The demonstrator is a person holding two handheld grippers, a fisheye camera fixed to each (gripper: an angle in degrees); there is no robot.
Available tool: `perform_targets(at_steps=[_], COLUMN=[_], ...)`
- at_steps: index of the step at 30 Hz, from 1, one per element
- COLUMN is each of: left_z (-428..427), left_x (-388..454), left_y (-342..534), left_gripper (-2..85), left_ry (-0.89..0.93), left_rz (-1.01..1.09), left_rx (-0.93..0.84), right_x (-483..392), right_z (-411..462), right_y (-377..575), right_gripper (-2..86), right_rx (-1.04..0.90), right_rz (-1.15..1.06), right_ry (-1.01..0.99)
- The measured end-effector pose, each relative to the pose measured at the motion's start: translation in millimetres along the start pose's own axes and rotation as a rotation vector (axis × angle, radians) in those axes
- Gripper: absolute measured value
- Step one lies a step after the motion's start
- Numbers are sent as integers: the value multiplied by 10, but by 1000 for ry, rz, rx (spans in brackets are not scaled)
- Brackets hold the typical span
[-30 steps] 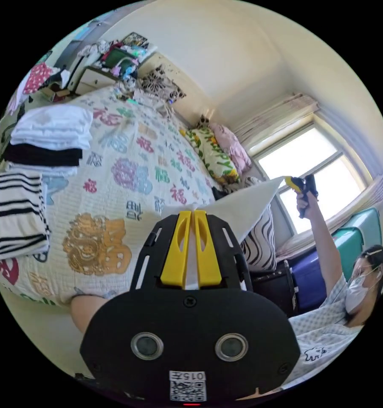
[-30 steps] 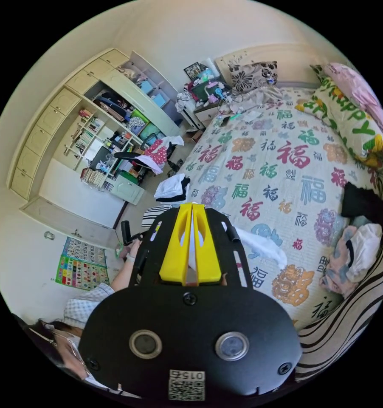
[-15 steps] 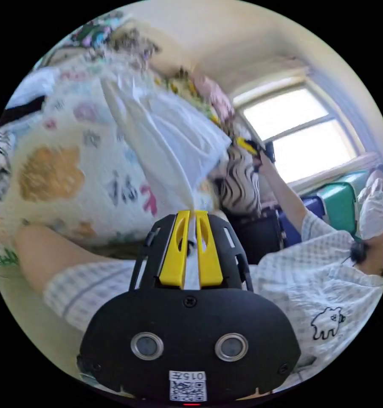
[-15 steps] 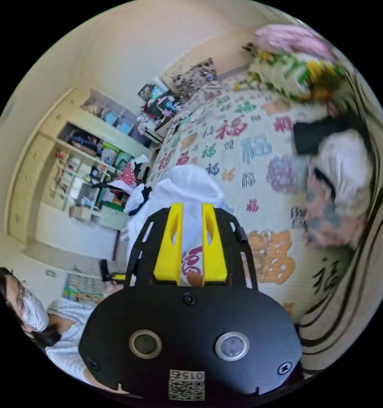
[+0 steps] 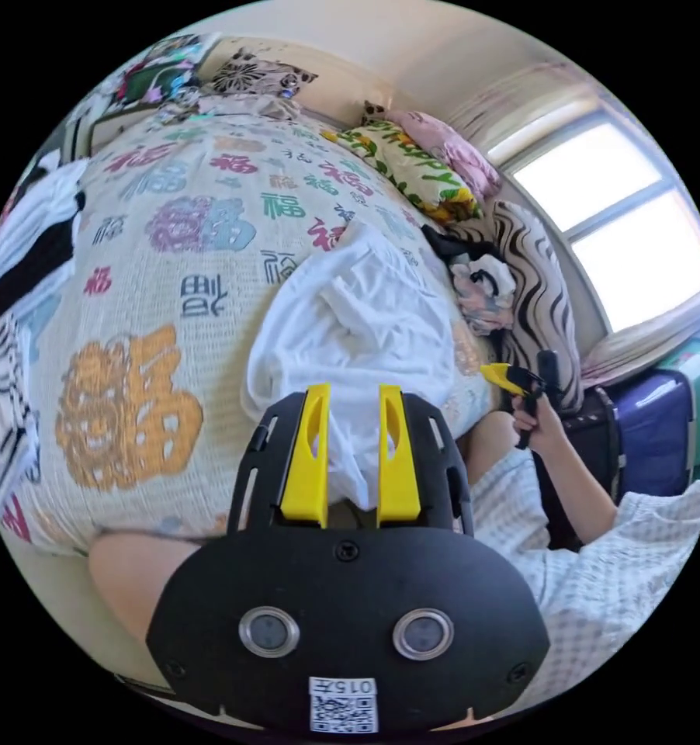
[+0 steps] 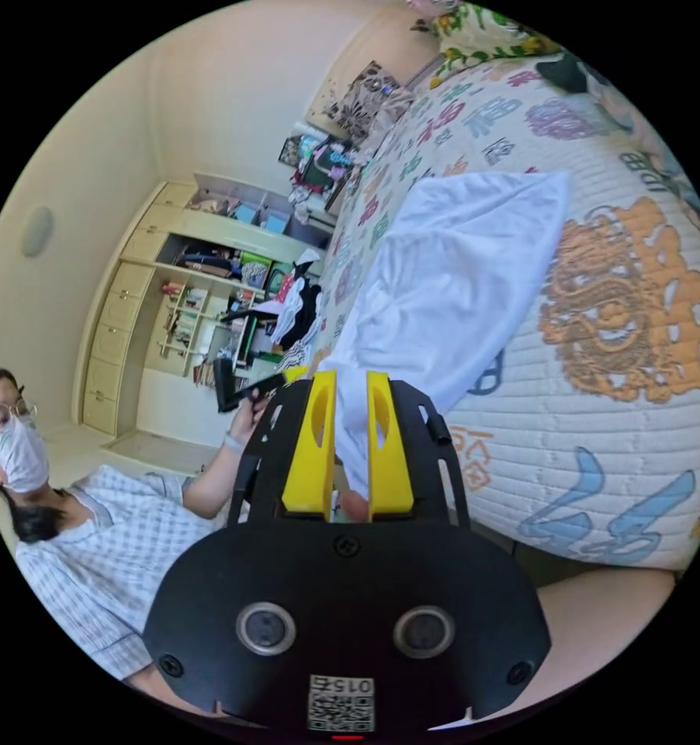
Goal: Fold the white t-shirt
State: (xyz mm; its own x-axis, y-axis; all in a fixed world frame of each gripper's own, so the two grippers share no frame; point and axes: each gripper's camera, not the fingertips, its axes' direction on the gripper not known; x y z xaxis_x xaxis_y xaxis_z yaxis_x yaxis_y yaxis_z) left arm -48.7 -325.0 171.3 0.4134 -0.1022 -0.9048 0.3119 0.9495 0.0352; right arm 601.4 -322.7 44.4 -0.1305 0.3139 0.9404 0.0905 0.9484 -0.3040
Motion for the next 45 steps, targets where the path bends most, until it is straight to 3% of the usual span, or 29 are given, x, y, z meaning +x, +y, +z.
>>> perform_targets(at_steps=[2,4,6,13,14,16,19,23,27,30,33,42,45], left_z=[263,709,962,868,863,849,977,1319,1200,969,1100,1851,1898], left_x=[-4,-105,-160,273,350,567,528,316,546,1000,1569,2468,2586], left_y=[-256,-469,-482,-244,-206,-83,-85,-127,-28,135,297,588,603], left_gripper=[95,93,86,-1,-1,1,27,46,5,-3,-5,-4,1], left_ry=[-40,-193,-188,-7,-29,-257,-391,-280,-211,-56,46,80,73], left_rz=[9,-34,-44,54,81,146,105,-19,-11,61,167,312,321], left_rx=[-37,-197,-281,-166,-161,-111,-103,-237,-131,28,33,-88,-106], right_x=[-58,-87,-92,70,104,156,232,243,234,198,170,319,372], right_z=[132,165,151,-9,-3,23,79,120,80,30,59,458,596], right_y=[8,25,53,247,269,297,344,422,517,601,634,730,765], right_gripper=[69,67,66,56,54,52,51,51,51,53,65,101,54], right_rx=[-25,-30,-35,-53,-50,-47,-46,-61,-55,-36,-32,-94,-111], right_rz=[-33,-53,-64,-45,-40,-33,-19,-30,-34,-40,-37,58,73], right_ry=[-59,-79,-75,-44,-55,-83,-136,-158,-171,-123,-63,35,11])
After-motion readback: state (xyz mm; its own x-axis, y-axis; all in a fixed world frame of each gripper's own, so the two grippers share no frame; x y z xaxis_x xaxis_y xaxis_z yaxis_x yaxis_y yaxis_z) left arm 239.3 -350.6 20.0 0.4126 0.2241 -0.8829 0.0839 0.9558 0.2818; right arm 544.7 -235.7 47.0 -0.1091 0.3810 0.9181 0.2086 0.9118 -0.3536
